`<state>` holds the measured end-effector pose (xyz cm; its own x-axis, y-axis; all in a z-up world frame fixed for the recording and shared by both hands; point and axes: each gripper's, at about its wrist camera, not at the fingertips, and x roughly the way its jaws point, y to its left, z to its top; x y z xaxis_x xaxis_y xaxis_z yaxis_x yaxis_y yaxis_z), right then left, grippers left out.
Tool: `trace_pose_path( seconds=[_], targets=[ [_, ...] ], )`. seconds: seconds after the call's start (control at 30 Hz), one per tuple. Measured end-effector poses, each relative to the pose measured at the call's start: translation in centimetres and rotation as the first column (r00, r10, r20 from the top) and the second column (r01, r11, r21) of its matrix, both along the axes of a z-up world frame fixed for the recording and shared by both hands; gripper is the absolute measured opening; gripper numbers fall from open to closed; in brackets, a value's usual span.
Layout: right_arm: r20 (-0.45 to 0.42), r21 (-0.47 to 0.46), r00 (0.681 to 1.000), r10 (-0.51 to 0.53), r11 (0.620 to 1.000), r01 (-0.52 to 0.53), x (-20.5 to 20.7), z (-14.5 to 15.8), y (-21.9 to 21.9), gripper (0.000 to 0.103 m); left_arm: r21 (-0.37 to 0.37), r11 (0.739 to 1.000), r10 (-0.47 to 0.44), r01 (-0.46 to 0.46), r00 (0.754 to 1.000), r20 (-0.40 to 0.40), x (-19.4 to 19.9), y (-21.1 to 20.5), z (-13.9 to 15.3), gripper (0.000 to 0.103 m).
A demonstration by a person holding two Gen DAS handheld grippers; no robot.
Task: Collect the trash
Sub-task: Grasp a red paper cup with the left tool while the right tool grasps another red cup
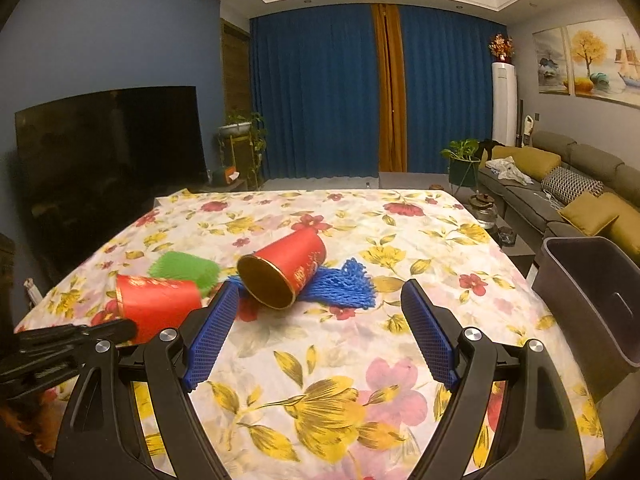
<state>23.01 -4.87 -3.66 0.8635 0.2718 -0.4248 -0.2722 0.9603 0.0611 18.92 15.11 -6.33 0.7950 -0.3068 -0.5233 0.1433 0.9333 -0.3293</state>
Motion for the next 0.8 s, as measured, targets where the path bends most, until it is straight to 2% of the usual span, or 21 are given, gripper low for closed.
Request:
trace_pose_path(
  seconds=[0.27,0.43,0.53,0.63,0.73,0.8],
  targets=[
    [-0.035,-0.022,0.999,-0.019,1.000,0.018,2.2,-0.9,-0.1,0.079,-0.034,0.999,0.022,-0.019,0.995,0.093,-0.9,-0.3,3.0,0.001],
    [-0.076,-0.043,0.997,-0.010,0.999,0.007,3.7,-1.5,0.5,0.072,-0.001,0.997,0.077,-0.078,0.985,0.155,-0.3,-1.0,5.7,0.001],
    [-0.081,-0.054,0.997,-0.019,0.998,0.015,4.4,-1.7,0.6,0.072,0.009,0.996,0.090,-0.093,0.980,0.180,0.2,-1.5,6.7,0.001],
    [-0.083,-0.043,0.997,0.000,0.999,-0.003,4.7,-1.8,0.8,0.072,0.002,0.995,0.094,-0.096,0.978,0.188,0.8,-1.6,6.8,0.001],
    [-0.069,-0.084,0.997,0.028,0.996,-0.034,4.7,-1.9,2.1,0.071,0.001,0.993,0.113,-0.115,0.978,0.176,1.1,-1.2,6.0,0.001],
    [-0.078,-0.116,0.996,0.044,0.992,-0.053,5.3,-2.3,3.3,0.066,-0.004,0.992,0.125,-0.126,0.977,0.174,1.1,-0.8,5.9,0.001]
  ],
)
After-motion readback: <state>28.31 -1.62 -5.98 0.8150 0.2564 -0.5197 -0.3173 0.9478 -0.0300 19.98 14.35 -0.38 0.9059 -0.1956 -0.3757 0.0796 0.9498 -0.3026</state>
